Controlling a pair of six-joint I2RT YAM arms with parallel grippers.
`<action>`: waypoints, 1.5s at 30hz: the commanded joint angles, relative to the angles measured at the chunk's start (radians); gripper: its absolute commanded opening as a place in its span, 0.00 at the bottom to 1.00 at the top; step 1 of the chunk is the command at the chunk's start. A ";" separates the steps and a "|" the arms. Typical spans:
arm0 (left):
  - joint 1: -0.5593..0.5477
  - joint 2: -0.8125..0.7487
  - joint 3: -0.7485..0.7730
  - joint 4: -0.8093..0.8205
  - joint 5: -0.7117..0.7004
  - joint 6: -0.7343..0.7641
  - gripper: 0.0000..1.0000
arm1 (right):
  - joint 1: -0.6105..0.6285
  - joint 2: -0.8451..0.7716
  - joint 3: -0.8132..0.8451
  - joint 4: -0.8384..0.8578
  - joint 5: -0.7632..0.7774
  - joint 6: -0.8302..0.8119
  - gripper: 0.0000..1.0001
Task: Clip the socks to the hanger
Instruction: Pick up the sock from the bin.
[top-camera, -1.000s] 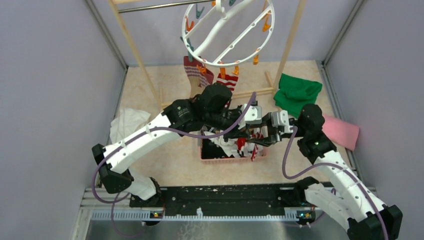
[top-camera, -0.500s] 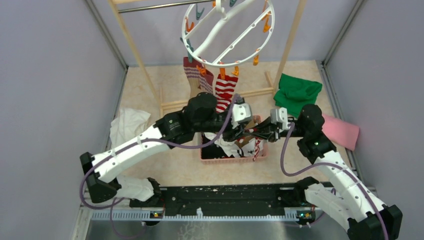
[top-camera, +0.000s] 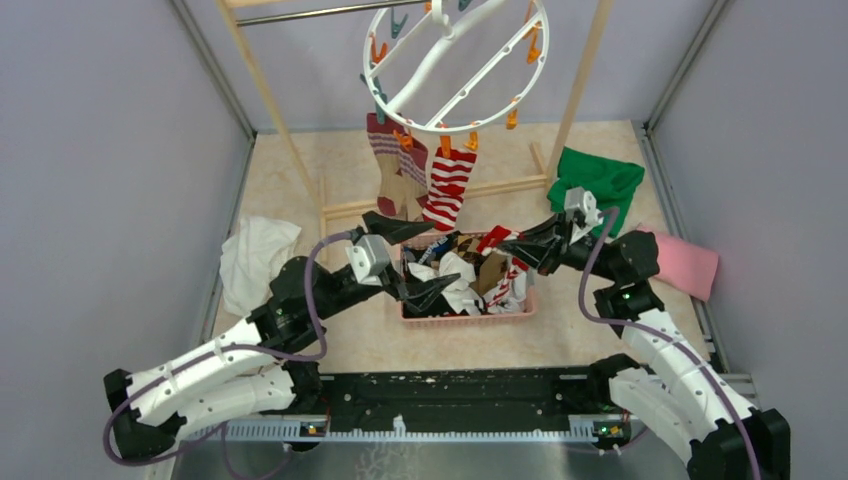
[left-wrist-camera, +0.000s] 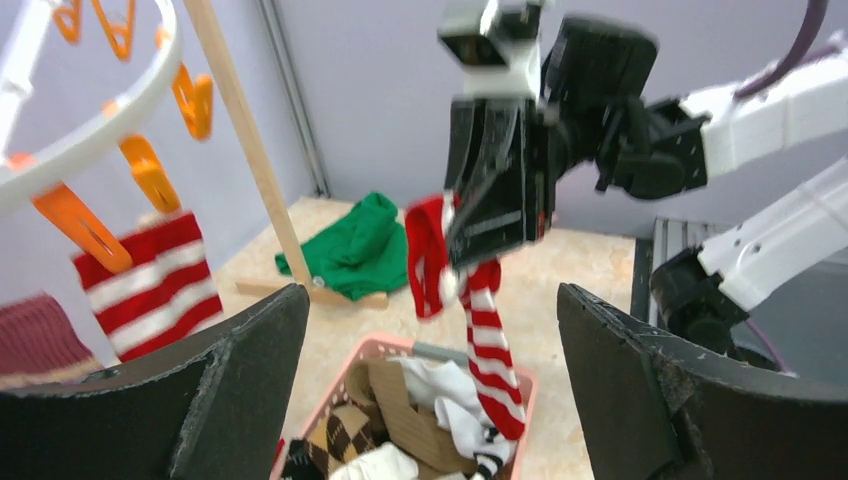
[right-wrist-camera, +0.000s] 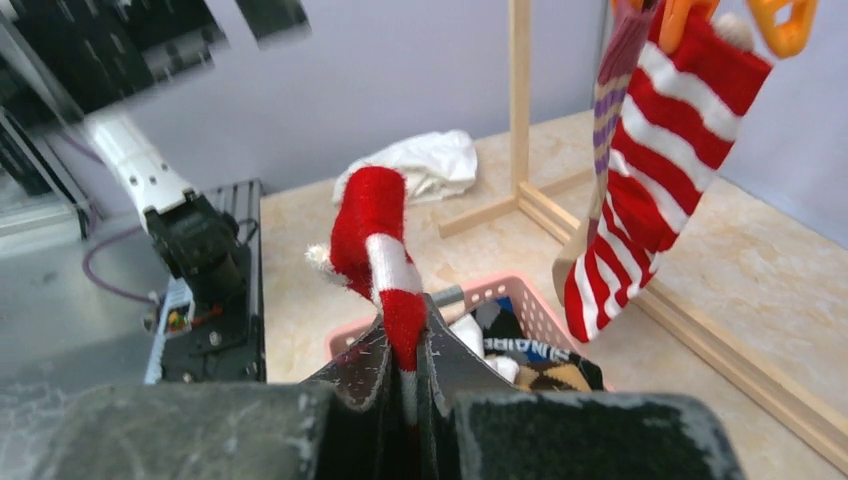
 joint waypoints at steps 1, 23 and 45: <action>0.001 0.025 -0.130 0.240 0.003 -0.015 0.99 | -0.007 -0.002 -0.009 0.225 0.088 0.213 0.00; 0.001 0.371 -0.114 0.714 -0.054 -0.176 0.71 | -0.007 -0.005 -0.019 0.234 0.132 0.258 0.00; 0.002 0.408 -0.042 0.609 -0.029 -0.133 0.00 | -0.007 -0.009 -0.026 0.244 0.109 0.249 0.00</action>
